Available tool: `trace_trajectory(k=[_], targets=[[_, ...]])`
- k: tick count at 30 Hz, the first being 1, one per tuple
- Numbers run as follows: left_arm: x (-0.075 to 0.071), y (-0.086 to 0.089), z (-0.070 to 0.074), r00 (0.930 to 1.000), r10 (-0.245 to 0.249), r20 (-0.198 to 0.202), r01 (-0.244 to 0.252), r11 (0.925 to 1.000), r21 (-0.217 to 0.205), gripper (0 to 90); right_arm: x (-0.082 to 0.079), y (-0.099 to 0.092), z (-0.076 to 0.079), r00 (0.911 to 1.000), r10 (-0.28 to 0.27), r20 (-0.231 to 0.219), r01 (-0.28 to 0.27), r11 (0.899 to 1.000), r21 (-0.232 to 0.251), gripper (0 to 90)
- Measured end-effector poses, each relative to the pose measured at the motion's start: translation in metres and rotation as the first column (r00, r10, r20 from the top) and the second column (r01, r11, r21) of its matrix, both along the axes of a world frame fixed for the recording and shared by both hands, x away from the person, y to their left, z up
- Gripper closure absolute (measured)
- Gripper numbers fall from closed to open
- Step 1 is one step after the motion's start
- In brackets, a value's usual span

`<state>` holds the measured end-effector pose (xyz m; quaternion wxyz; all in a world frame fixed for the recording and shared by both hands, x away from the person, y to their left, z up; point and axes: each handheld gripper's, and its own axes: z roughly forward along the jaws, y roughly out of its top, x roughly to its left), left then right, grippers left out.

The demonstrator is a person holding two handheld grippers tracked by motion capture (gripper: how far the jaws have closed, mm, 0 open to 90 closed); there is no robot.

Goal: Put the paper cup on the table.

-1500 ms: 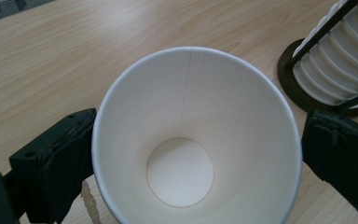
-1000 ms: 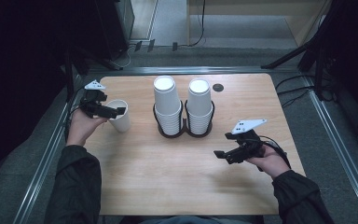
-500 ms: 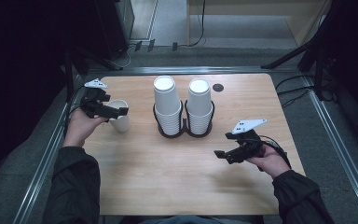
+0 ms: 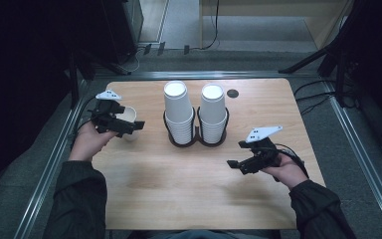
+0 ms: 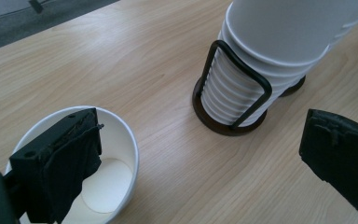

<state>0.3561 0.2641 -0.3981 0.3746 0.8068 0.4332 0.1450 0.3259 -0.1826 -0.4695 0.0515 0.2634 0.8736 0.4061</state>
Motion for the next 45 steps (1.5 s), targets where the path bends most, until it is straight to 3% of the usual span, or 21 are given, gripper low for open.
trace_trajectory(k=[4, 12, 15, 18, 31, 45], targets=[[-0.006, -0.008, -0.004, 0.9988, -0.047, -0.014, 0.047, 0.9983, -0.034, 0.0, 0.002, 0.001, 0.001, 1.0, 0.001, -0.002, -0.001, 1.0, 0.006, 16.0], [-0.016, -0.032, -0.014, 0.9973, -0.073, -0.013, 0.073, 0.9973, 0.006, 0.0, 0.006, 0.007, 0.003, 0.9998, 0.018, 0.009, -0.018, 1.0, 0.0, 16.0], [-0.021, -0.039, -0.017, 0.9966, -0.082, -0.011, 0.082, 0.9966, -0.004, 0.0, 0.008, 0.009, 0.003, 0.9995, 0.029, 0.015, -0.029, 1.0, 0.002, 16.0], [-0.026, -0.051, -0.022, 0.9959, -0.089, -0.016, 0.089, 0.9957, 0.025, 0.0, 0.01, 0.011, 0.003, 0.9993, 0.035, 0.015, -0.035, 0.999, 0.001, 16.0], [-0.037, -0.077, -0.042, 0.9939, -0.11, 0.003, 0.11, 0.9938, 0.016, 0.0, 0.016, 0.018, 0.004, 0.9985, 0.05, 0.021, -0.05, 0.999, 0.015, 15.9], [-0.043, -0.109, -0.061, 0.9868, -0.16, -0.024, 0.161, 0.9862, 0.04, 0.0, 0.016, 0.029, -0.004, 0.9973, 0.072, 0.007, -0.072, 0.997, -0.008, 16.0]])
